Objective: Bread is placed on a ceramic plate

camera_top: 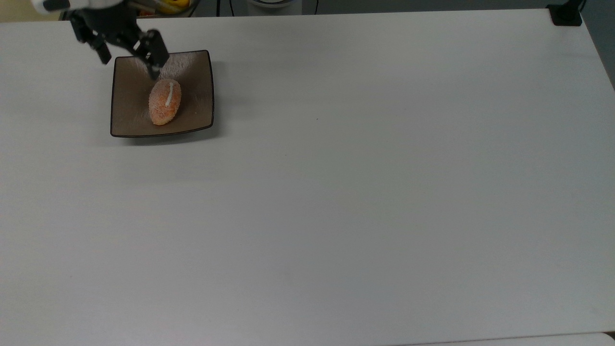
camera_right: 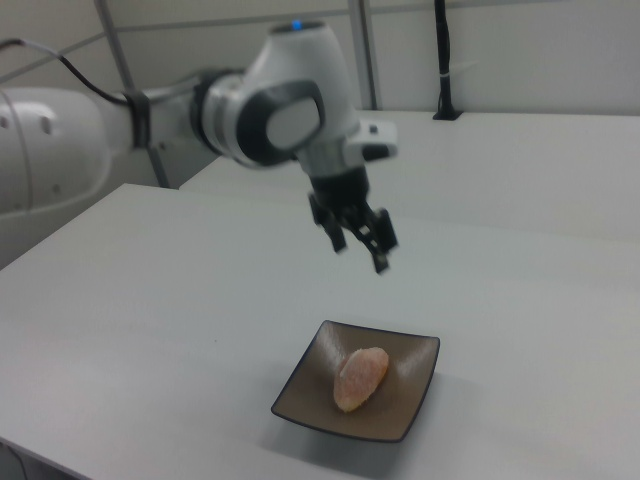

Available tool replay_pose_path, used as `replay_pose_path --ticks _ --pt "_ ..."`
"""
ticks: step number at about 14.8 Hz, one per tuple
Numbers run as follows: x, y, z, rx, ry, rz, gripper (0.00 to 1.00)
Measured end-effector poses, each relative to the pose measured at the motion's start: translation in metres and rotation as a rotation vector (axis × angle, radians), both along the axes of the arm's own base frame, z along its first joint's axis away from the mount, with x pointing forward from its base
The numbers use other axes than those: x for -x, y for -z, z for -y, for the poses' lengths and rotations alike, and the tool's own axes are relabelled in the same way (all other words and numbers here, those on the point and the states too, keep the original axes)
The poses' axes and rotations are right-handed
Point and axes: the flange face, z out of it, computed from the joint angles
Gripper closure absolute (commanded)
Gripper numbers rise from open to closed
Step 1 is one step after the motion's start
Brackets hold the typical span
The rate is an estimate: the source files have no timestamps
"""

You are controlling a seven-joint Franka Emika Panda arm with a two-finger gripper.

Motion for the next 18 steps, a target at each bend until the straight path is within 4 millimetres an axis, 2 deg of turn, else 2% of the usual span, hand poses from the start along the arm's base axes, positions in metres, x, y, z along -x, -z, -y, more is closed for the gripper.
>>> replay_pose_path --ticks 3,6,8,10,15,18 --pt "0.009 -0.042 -0.027 -0.074 -0.008 0.003 0.00" --pt "0.016 -0.062 -0.074 -0.086 -0.075 0.000 0.00" --pt "0.017 -0.064 -0.105 -0.088 -0.110 -0.010 0.00" --pt "0.016 -0.064 -0.124 -0.075 -0.138 -0.014 0.00" --pt "0.021 -0.061 -0.160 -0.026 -0.209 -0.065 0.00" --pt "0.023 -0.060 -0.171 -0.026 -0.223 -0.074 0.00"
